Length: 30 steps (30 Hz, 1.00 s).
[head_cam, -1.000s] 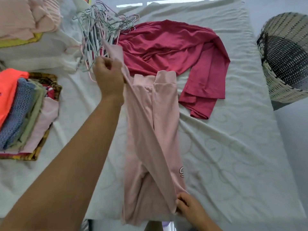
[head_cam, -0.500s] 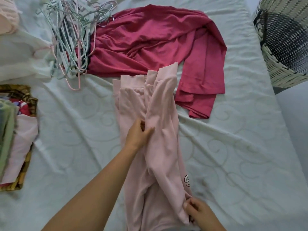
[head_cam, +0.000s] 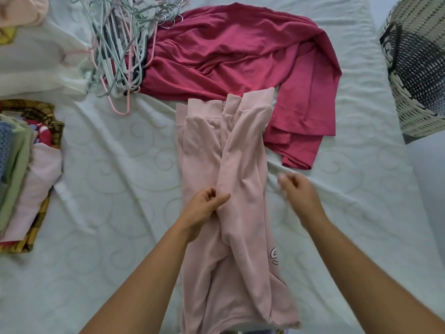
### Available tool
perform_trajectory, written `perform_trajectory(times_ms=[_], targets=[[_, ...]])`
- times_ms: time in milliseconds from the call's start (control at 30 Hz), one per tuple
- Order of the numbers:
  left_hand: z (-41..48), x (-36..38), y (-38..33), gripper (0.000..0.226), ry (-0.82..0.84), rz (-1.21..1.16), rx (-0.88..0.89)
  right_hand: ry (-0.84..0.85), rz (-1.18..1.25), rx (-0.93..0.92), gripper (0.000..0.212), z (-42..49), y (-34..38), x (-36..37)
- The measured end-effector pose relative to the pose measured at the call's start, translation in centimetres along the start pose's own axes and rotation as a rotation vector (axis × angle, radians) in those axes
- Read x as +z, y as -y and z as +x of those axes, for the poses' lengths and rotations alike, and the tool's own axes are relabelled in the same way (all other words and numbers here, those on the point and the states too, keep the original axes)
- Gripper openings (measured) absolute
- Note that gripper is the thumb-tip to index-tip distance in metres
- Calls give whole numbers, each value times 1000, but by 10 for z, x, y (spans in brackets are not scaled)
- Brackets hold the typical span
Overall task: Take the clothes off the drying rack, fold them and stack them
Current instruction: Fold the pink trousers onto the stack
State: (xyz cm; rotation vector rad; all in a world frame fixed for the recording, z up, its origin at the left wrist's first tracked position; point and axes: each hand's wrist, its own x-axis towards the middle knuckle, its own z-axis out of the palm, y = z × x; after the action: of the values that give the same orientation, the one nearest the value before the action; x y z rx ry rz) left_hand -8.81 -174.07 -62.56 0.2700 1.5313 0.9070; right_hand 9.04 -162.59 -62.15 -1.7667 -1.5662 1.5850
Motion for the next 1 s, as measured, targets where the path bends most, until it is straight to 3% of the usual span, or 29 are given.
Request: perform_trajectory(times_ms=[100, 233, 333, 400, 500, 533, 600, 633, 767, 833, 900, 1000], targets=[[-5, -2, 3, 16, 84, -1, -1, 3, 108, -88, 22, 75, 57, 27], [-10, -7, 13, 26, 165, 70, 7, 32, 231, 40, 22, 123, 98, 51], [-17, -10, 30, 30, 101, -2, 86, 73, 211, -71, 17, 126, 118, 55], [-19, -8, 43, 44, 22, 22, 134, 122, 352, -132, 15, 129, 126, 55], [-13, -9, 55, 53, -127, 123, 176, 60, 297, -85, 14, 145, 118, 62], [-10, -10, 56, 51, -154, 140, 166, 54, 239, -56, 20, 148, 111, 65], [-2, -12, 56, 46, -183, 153, 141, 79, 203, -18, 54, 150, 92, 68], [0, -12, 56, 43, -198, 161, 137, 108, 205, -35, 62, 150, 83, 67], [-4, -10, 63, 62, -208, 182, 159, 71, 328, -63, 36, 125, 58, 63], [-8, -8, 63, 56, -220, 141, 157, -23, 375, -34, 27, 102, 33, 58], [-13, -6, 65, 50, -233, 84, 143, -3, 285, 42, 14, 63, 3, 56], [-27, -1, 66, 36, -230, -6, 142, 24, 61, 131, 18, -17, -40, 49]])
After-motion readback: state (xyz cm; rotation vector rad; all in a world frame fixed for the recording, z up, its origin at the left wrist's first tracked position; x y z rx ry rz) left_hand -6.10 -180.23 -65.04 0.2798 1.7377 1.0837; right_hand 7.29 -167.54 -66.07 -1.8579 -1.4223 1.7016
